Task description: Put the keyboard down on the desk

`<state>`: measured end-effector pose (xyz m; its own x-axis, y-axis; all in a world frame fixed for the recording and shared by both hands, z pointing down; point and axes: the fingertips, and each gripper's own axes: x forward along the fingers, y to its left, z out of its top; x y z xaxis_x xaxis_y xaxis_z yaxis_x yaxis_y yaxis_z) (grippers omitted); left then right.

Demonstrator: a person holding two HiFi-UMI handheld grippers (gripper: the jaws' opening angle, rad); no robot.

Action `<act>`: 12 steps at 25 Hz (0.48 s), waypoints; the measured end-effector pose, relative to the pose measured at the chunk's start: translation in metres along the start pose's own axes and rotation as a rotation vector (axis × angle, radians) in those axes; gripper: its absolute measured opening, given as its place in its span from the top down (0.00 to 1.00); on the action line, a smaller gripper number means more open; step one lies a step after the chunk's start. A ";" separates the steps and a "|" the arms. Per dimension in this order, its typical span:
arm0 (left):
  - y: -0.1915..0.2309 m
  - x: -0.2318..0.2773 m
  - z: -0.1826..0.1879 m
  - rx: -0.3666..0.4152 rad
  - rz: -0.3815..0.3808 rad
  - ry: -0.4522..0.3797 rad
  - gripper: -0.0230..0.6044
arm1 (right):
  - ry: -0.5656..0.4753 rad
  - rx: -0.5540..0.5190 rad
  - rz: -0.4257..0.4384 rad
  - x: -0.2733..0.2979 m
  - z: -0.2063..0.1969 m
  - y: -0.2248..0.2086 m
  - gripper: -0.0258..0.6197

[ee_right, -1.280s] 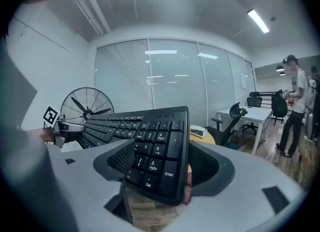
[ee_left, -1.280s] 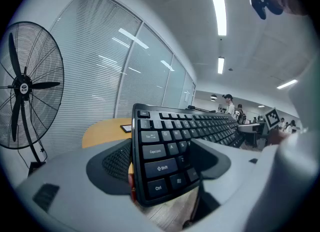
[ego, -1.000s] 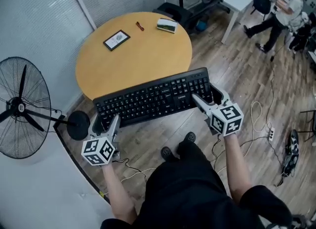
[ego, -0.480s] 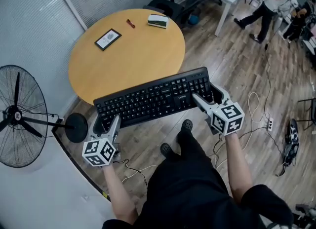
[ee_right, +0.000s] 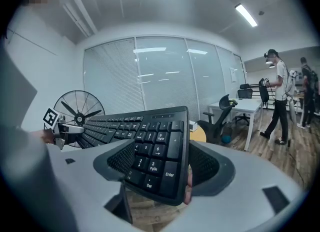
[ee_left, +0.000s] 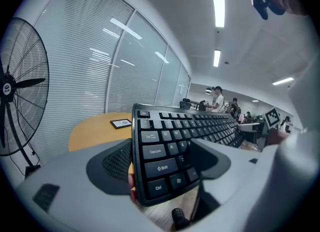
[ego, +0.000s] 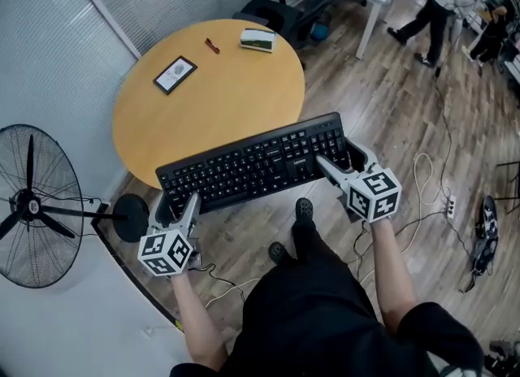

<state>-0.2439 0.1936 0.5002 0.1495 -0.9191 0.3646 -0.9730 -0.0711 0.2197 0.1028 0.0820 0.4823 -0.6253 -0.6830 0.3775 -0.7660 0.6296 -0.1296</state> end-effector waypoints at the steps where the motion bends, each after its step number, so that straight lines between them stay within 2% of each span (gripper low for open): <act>1: 0.000 0.005 0.004 0.004 0.005 0.000 0.40 | -0.002 0.003 0.005 0.005 0.003 -0.004 0.43; 12: -0.011 0.084 0.059 0.017 0.050 -0.020 0.40 | -0.025 -0.004 0.050 0.067 0.054 -0.077 0.43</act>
<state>-0.2309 0.0944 0.4754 0.0972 -0.9291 0.3568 -0.9820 -0.0311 0.1866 0.1112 -0.0323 0.4679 -0.6667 -0.6593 0.3475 -0.7328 0.6651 -0.1440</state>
